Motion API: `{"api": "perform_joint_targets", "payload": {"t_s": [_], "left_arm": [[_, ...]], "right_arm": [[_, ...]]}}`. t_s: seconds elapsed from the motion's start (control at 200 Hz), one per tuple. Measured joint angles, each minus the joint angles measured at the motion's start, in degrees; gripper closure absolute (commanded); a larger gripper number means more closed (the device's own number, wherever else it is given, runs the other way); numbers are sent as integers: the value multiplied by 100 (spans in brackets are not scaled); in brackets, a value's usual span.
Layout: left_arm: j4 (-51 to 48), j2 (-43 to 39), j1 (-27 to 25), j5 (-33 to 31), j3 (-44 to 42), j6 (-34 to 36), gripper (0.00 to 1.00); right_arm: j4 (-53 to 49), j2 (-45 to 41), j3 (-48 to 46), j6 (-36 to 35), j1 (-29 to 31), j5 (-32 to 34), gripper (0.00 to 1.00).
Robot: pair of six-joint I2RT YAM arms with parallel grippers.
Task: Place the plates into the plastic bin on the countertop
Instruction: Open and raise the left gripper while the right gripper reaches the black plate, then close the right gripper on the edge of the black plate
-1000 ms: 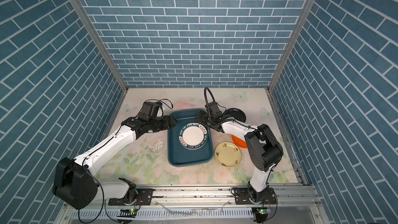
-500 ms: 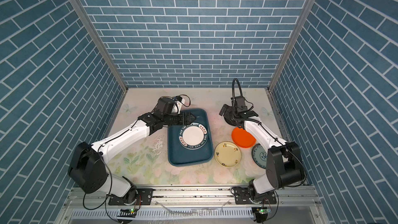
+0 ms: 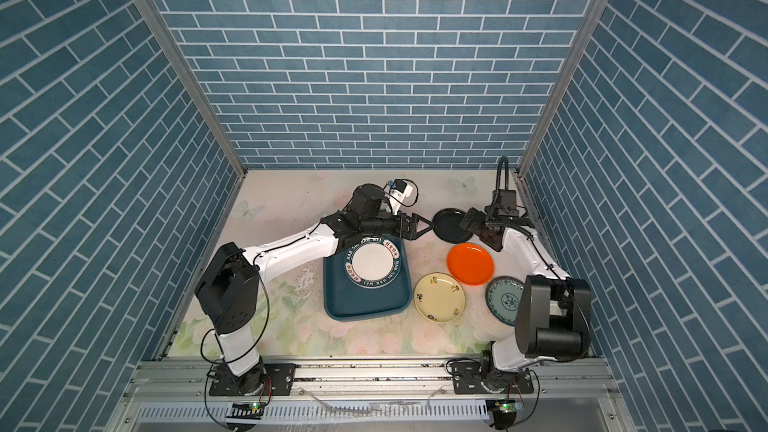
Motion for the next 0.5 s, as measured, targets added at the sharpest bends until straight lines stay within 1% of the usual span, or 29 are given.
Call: {"api": "perform_joint_targets", "payload": {"t_s": [0.145,0.225,0.335,0.465,0.5], "left_arm": [[42,0,-87,-61,28,15,0],[46,-9,-116,-136,4,24,0],[15,-74,-116,-249,-55,55,0],[-37,-192,-118,-393,-81,96,0],[-52,-234,-118,-431,-96,101,0]], "right_arm": [[219,575,0,-33,-391,-350,4],[341,850,0,-31,-520,-485,2],[566,1167,0,-35,-595,-761,2],[909,1384,0,-52,-610,-1036,4],[988,1416,2,-76,-610,-1097,6]]}}
